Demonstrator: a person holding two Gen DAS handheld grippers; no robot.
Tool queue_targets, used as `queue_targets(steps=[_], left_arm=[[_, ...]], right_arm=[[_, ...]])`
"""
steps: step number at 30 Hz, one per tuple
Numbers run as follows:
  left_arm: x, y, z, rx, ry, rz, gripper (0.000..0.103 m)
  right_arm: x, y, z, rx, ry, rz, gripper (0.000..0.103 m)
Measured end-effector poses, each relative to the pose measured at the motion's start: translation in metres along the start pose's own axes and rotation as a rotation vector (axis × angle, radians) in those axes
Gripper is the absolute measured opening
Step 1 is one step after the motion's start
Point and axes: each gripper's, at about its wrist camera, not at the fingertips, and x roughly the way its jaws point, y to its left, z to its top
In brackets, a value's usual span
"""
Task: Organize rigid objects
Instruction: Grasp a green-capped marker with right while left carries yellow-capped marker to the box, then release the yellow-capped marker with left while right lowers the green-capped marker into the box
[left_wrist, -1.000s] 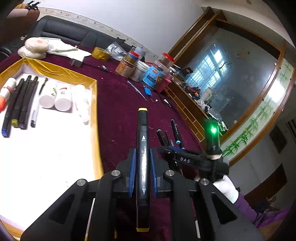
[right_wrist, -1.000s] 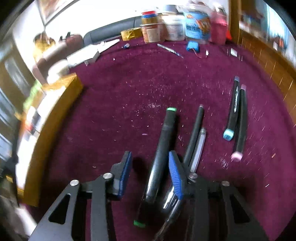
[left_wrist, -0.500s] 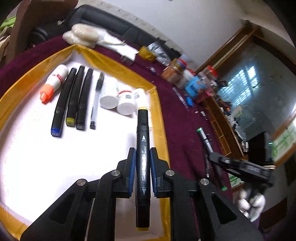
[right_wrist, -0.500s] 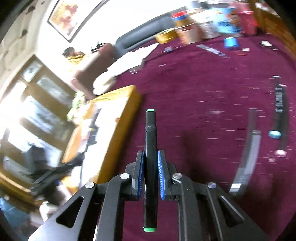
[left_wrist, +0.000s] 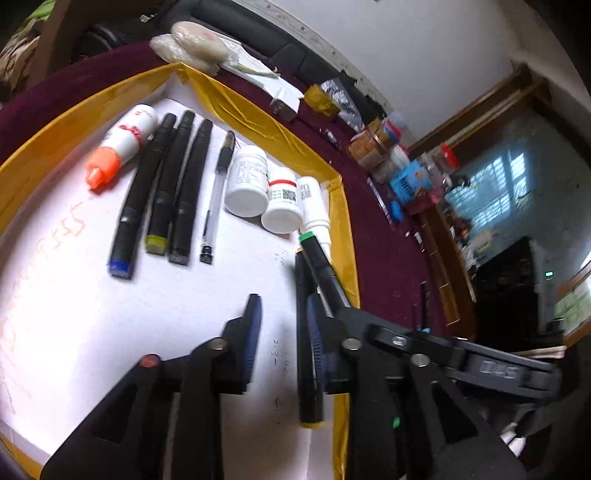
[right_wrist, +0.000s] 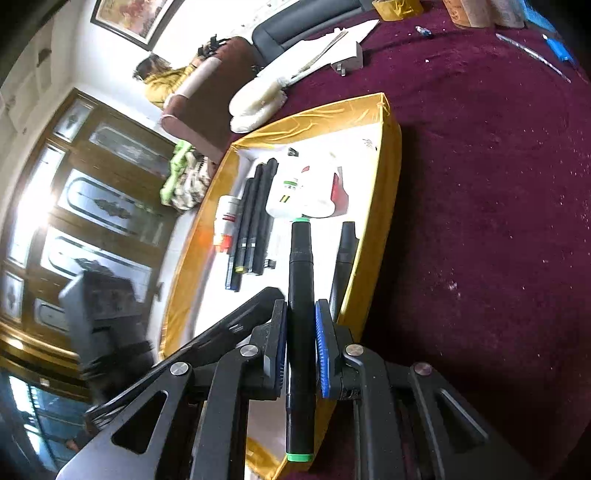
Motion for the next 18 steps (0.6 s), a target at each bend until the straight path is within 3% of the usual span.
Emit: queue_targets(steps=[6, 12, 18], left_arm=[[-0.028, 0.004, -0.002, -0.013, -0.084, -0.011, 0.049], [-0.037, 0.01, -0.005, -0.03, -0.095, -0.008, 0.059], [-0.047, 0.006, -0.007, -0.036, -0.115, -0.002, 0.063]], right_arm=[[0.005, 0.013, 0.002, -0.032, -0.024, -0.07, 0.013], [0.017, 0.015, 0.002, -0.026, -0.002, -0.093, 0.016], [-0.011, 0.018, 0.0, -0.086, -0.091, -0.102, 0.024]])
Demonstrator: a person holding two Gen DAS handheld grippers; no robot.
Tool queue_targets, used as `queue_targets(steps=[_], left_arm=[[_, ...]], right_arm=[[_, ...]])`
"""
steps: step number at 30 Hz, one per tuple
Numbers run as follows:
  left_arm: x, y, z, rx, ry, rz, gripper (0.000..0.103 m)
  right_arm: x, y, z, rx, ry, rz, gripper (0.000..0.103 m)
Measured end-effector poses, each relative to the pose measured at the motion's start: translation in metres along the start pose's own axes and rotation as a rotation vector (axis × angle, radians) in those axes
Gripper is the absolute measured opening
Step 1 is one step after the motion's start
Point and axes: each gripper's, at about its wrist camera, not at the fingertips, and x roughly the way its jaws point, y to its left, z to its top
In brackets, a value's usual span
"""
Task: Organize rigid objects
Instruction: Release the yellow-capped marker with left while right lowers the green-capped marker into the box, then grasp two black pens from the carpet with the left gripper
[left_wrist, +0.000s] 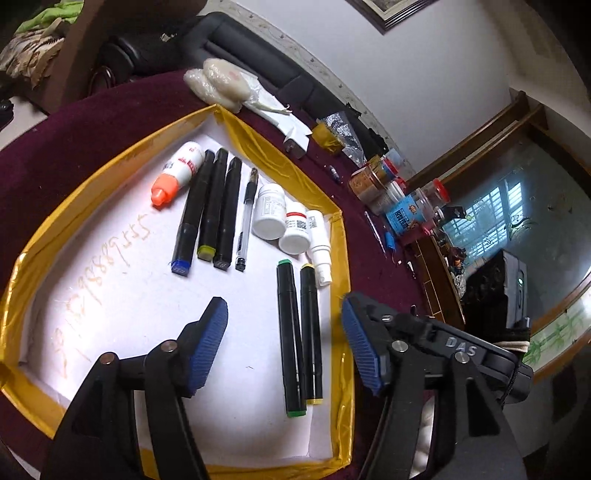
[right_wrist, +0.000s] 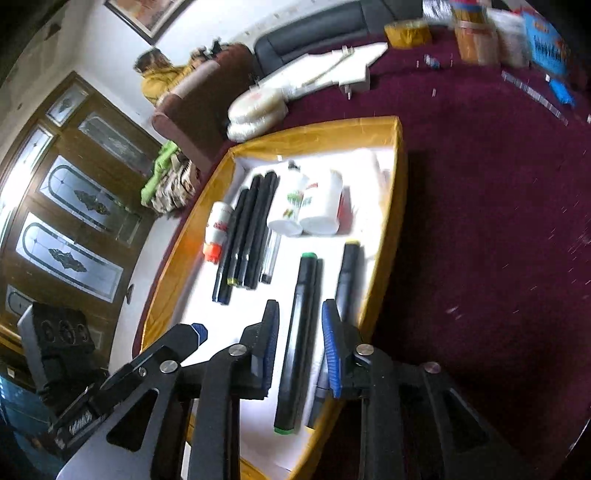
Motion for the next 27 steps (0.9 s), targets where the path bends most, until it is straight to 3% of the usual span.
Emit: queue_targets(steps=[6, 12, 15, 18, 21, 27], left_arm=[[-0.004, -0.039, -0.008, 0.123, -0.012, -0.026, 0.071], [0.021, -0.105, -0.036, 0.333, 0.097, -0.096, 0.071], [0.052, -0.136, -0.06, 0.411, 0.192, -0.105, 0.071], [0.081, -0.16, -0.082, 0.466, 0.278, -0.09, 0.071], [0.114, -0.19, -0.107, 0.554, 0.347, -0.057, 0.071], [0.164, -0.231, -0.129, 0.709, 0.373, 0.034, 0.071]], right_arm=[[-0.059, -0.055, -0.009, 0.034, -0.149, -0.03, 0.032], [-0.131, -0.156, -0.027, 0.192, -0.304, -0.184, 0.035], [-0.16, -0.205, -0.041, 0.302, -0.354, -0.246, 0.035], [-0.178, -0.242, -0.054, 0.389, -0.391, -0.252, 0.036], [-0.186, -0.256, -0.057, 0.393, -0.416, -0.28, 0.036], [-0.184, -0.271, -0.053, 0.322, -0.473, -0.32, 0.036]])
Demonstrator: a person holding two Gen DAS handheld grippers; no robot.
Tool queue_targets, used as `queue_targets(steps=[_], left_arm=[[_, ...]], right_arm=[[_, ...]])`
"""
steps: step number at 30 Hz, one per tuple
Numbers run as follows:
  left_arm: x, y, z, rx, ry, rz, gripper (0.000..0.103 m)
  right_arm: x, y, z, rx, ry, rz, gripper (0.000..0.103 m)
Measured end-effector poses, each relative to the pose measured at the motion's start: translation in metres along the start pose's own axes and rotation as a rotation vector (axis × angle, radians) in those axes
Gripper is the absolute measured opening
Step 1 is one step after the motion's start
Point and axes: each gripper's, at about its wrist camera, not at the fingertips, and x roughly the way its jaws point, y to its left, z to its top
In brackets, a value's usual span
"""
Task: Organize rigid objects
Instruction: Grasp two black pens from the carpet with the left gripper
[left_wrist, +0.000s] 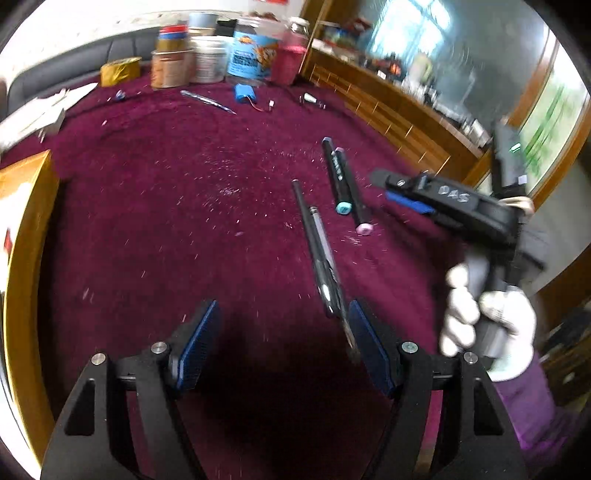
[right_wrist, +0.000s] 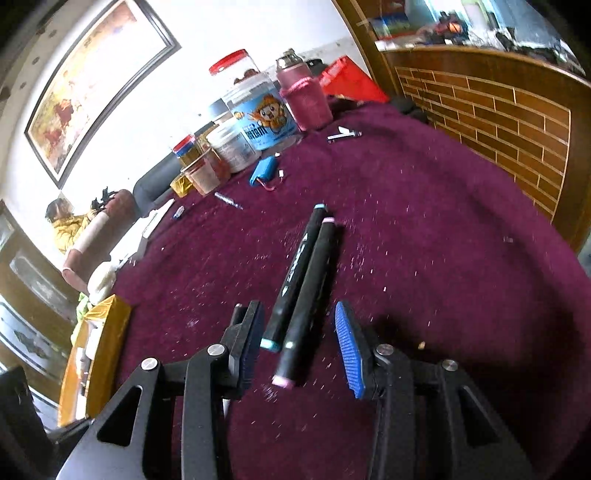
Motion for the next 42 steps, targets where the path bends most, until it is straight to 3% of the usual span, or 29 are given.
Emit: queue_targets(steps=[6, 12, 17, 18, 22, 23, 25, 27, 30, 34, 37, 42], left_arm=[[0.035, -0.007, 0.014, 0.031, 0.057, 0.058, 0.071], [0.04, -0.018, 0.015, 0.079, 0.046, 0.119, 0.071], [0.047, -0.02, 0.022, 0.081, 0.039, 0.105, 0.071], [0.048, -0.02, 0.024, 0.086, 0.034, 0.096, 0.064], [0.052, -0.03, 0.028, 0.132, 0.027, 0.051, 0.021], [0.051, -0.03, 0.028, 0.141, 0.031, 0.047, 0.019], [0.043, -0.027, 0.023, 0.167, 0.035, 0.076, 0.019], [0.034, -0.012, 0.018, 0.125, 0.046, 0.075, 0.019], [0.026, 0.014, 0.013, 0.015, 0.056, 0.001, 0.019], [0.019, 0.04, 0.012, -0.133, 0.013, -0.108, 0.018], [0.017, 0.045, 0.011, -0.147, -0.003, -0.076, 0.018], [0.017, 0.035, 0.008, -0.072, -0.006, -0.008, 0.018]], right_arm=[[0.002, -0.019, -0.003, 0.043, 0.011, 0.076, 0.042], [0.004, -0.021, -0.003, 0.059, 0.018, 0.134, 0.046], [0.003, -0.022, -0.004, 0.063, 0.014, 0.151, 0.048], [0.002, -0.022, -0.005, 0.064, 0.012, 0.152, 0.049], [0.003, -0.024, -0.004, 0.077, 0.015, 0.146, 0.053], [0.004, -0.025, -0.004, 0.08, 0.017, 0.148, 0.053], [0.004, -0.026, -0.004, 0.088, 0.018, 0.146, 0.053], [0.004, -0.028, -0.003, 0.094, 0.019, 0.146, 0.053], [0.006, -0.029, -0.003, 0.1, 0.027, 0.149, 0.053], [0.008, -0.03, -0.003, 0.102, 0.038, 0.14, 0.053], [0.008, -0.03, -0.003, 0.101, 0.034, 0.13, 0.053], [0.01, -0.029, -0.003, 0.097, 0.046, 0.114, 0.053]])
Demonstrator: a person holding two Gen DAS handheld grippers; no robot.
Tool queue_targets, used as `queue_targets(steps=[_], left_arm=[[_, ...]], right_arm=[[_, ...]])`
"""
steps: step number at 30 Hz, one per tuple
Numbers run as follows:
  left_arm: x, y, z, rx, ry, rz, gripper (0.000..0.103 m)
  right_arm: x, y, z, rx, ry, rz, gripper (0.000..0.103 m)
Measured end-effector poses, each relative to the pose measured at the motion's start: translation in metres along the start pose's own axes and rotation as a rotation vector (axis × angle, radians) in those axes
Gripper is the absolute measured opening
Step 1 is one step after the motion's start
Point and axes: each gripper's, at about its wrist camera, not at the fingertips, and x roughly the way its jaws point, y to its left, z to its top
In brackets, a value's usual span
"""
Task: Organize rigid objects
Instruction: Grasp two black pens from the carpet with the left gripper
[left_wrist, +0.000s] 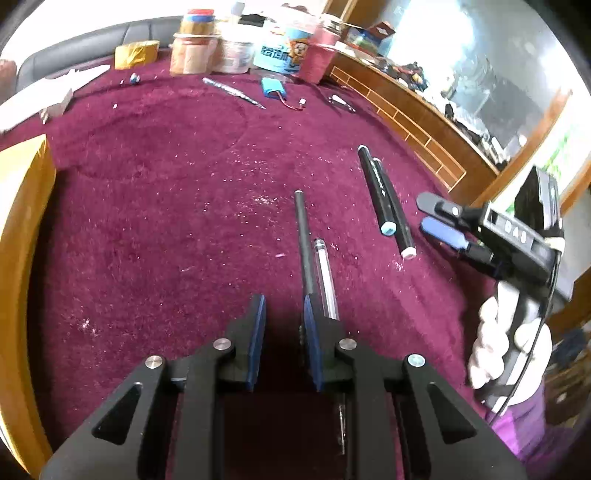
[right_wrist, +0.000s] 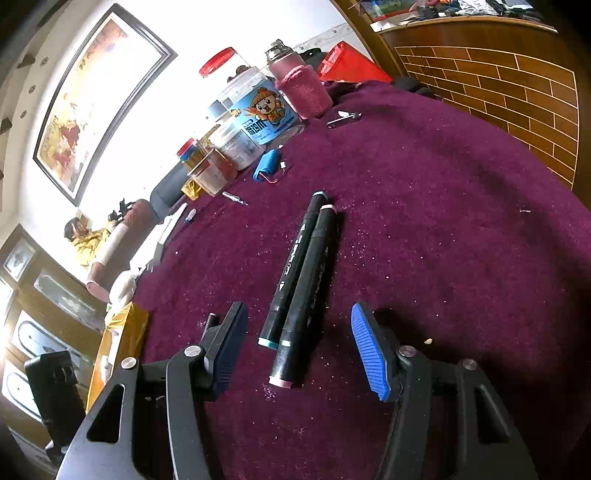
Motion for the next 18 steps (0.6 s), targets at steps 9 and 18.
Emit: queue_targets(steps=[9, 18], left_arm=[[0.003, -0.004, 0.002, 0.041, -0.022, 0.029, 0.02], [-0.003, -0.007, 0.005, 0.042, -0.042, 0.023, 0.019]], right_arm=[[0.002, 0.0, 0.0, -0.004, 0.011, -0.015, 0.053], [0.001, 0.0, -0.001, -0.005, 0.019, -0.012, 0.053]])
